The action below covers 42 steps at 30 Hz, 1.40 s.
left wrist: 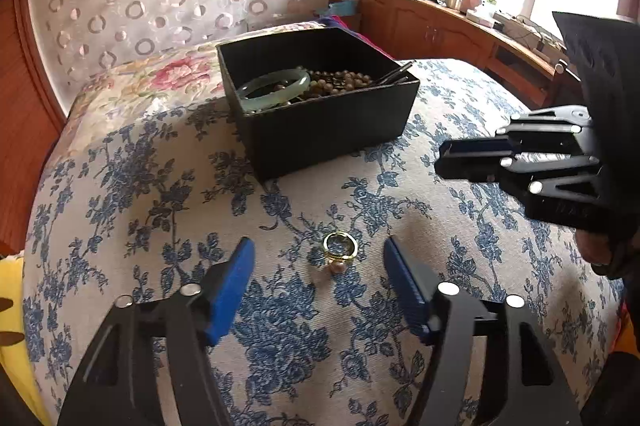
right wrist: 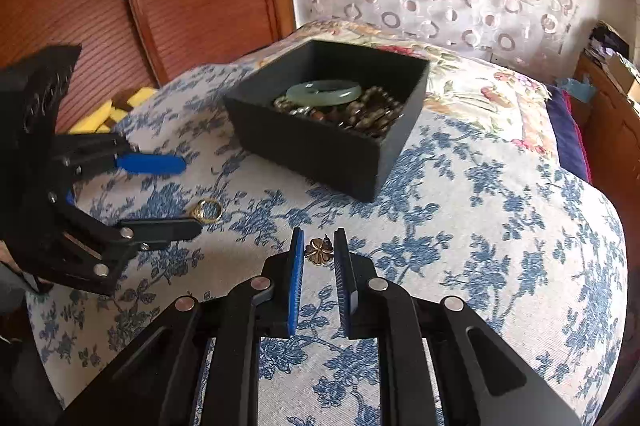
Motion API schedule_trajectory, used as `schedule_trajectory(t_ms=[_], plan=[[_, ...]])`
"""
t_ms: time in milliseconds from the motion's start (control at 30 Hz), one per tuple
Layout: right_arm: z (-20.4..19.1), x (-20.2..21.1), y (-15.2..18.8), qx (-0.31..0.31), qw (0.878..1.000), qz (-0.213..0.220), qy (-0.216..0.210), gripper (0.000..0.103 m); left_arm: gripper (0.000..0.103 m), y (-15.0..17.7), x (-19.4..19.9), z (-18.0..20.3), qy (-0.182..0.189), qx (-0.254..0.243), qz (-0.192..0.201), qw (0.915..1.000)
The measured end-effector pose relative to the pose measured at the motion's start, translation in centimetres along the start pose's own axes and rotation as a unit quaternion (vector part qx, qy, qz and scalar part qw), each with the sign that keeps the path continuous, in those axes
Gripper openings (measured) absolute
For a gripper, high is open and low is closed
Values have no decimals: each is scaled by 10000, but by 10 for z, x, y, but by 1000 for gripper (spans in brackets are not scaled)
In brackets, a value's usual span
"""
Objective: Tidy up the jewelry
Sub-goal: 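Grasp the gold ring with the left tool while the right tool grasps the gold flower earring, then lower the gold ring and flower earring into the black box and open both tools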
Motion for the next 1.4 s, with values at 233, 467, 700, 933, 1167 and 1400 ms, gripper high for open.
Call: schedule_trajectory(t_ms=[233,467,700,933,1167,1400], plan=[[-1,11,-6,-18,9999,149,-47,17,47,-3,-8,5,6,-31,-62,10000],[-3,20,-14,33,9996,260,-78,17,31,-2,-12,7,-8,-19,-83,10000],[-8,33,-31,120,9987,478,-126,17,18,-6,0,7,100,55,87,9999],[-7,41,-62,247,9967,764,-111,17,18,-32,27,0,-9,52,527,9986],[10,22,-91,138,9969,771,-1,17,18,-62,37,-10,-149,22,815,9966],[18,-2,-109,27,9977,669,44,17,18,-84,34,-19,-217,5,930,9954]])
Point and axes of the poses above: each gripper's, at about its wrist camera, not at the fingertips, and x roughly against the way its jaws point, z to its right, y to its underside, the point moved 2 cm from there along -x, roughly the way its jaws point, and after that the axes turned 14 degrees about y, right-handed, at the moved point
